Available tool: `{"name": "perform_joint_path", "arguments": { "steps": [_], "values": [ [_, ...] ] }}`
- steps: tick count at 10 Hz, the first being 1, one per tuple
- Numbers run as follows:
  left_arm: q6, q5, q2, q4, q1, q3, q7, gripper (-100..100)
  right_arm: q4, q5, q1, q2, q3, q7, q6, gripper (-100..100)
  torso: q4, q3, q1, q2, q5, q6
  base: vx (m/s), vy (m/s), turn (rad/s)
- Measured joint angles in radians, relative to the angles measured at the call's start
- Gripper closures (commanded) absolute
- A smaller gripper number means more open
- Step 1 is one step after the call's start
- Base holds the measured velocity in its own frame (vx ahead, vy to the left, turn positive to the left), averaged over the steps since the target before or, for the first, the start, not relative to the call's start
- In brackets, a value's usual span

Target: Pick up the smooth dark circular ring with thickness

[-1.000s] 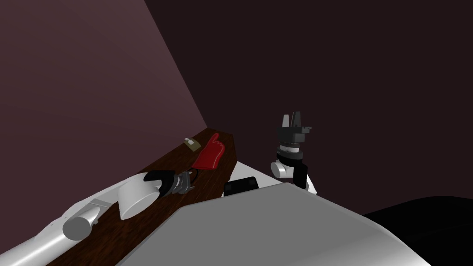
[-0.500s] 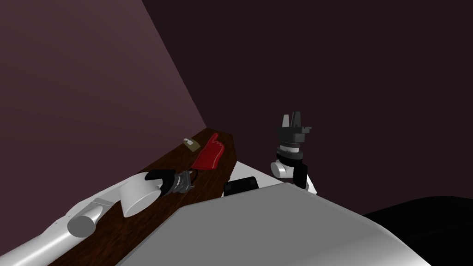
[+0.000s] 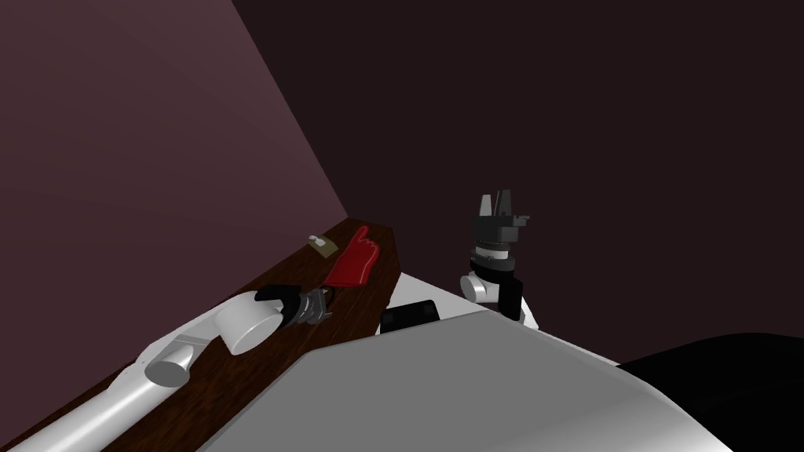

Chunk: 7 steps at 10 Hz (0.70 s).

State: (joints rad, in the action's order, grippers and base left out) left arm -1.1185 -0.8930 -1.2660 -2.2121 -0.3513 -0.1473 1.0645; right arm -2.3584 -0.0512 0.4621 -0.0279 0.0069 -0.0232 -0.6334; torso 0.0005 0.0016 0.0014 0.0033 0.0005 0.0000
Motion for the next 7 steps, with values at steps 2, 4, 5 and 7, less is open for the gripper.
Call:
{"name": "perform_joint_path", "arguments": {
  "steps": [2,4,5,7],
  "values": [
    [-0.030,0.009,0.046,0.026,0.019,0.004,-0.024,-100,0.000,0.000,0.000,0.000,0.000,0.000,0.000,0,0.000,0.000,0.000,0.000,0.000,0.000,-0.035,0.003,-0.066],
    [-0.050,0.014,0.071,0.041,0.031,0.006,-0.038,100,0.000,0.000,0.000,0.000,0.000,0.000,0.000,0,0.000,0.000,0.000,-0.001,0.000,0.000,-0.008,0.001,-0.006],
    [-0.050,0.014,0.072,0.040,0.031,0.005,-0.037,100,0.000,0.000,0.000,0.000,0.000,0.000,0.000,0,0.000,-0.001,0.000,-0.002,0.000,0.000,-0.016,-0.016,0.010],
    [-0.051,0.009,0.076,0.037,0.026,-0.003,-0.036,100,0.000,0.000,0.000,0.000,0.000,0.000,0.000,0,0.001,-0.003,0.005,-0.007,-0.003,0.001,-0.005,-0.006,0.003]
  ]
}}
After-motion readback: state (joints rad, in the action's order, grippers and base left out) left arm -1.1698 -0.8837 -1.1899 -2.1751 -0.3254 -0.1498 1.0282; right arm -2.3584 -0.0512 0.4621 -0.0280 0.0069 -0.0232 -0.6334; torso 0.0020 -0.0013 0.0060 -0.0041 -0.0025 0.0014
